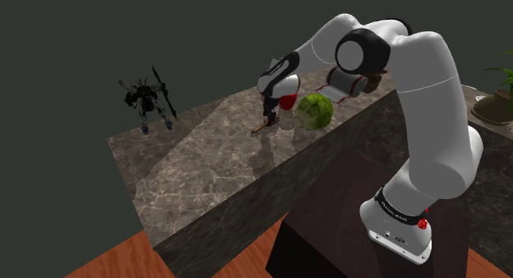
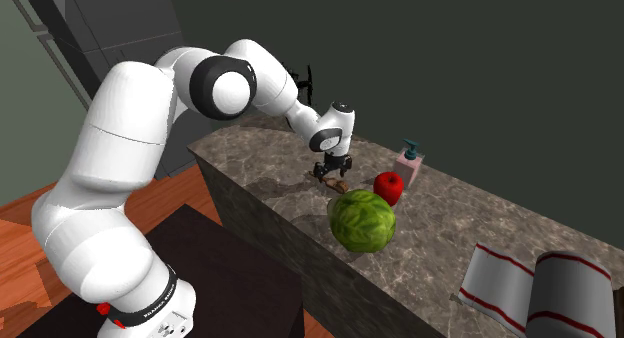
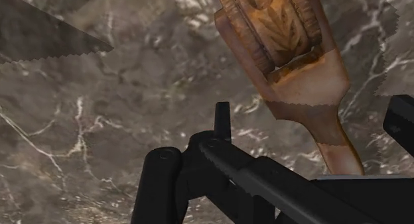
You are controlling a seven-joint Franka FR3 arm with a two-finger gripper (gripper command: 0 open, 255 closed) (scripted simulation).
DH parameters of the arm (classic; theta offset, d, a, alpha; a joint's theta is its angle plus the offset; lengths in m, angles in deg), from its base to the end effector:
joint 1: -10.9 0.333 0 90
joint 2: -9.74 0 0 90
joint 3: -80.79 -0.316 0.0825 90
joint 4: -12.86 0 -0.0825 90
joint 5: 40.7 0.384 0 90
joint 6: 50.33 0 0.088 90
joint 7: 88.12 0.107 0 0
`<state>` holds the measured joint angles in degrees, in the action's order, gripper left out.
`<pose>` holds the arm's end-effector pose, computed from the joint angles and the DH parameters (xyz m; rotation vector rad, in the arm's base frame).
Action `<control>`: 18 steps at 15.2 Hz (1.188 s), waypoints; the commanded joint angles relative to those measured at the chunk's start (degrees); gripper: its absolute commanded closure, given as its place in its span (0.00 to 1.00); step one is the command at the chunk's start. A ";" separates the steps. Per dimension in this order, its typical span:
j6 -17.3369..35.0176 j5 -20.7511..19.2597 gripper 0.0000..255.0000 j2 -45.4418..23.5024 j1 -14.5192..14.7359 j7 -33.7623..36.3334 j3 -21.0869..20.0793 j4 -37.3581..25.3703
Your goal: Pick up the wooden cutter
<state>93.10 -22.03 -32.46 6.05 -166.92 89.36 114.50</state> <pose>0.6380 -0.1479 0.1473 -2.7622 -1.3651 -0.1150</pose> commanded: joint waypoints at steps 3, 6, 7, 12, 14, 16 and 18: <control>1.55 0.51 0.00 -2.17 -0.41 -0.55 -0.53 -0.65; 1.43 0.48 1.00 -2.22 -0.41 -0.51 -0.52 -0.82; 1.42 0.48 1.00 -2.21 -0.40 -0.49 -0.52 -0.82; 1.42 0.48 1.00 -2.21 -0.39 -0.49 -0.52 -0.82; 1.54 0.50 1.00 -2.18 -0.41 -0.55 -0.53 -0.67; 0.73 0.24 1.00 -0.88 -0.20 -0.30 -0.24 -0.18; -0.13 -0.05 1.00 0.38 0.01 -0.04 0.06 0.23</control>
<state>93.48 -21.91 -32.85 5.94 -167.11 89.24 114.46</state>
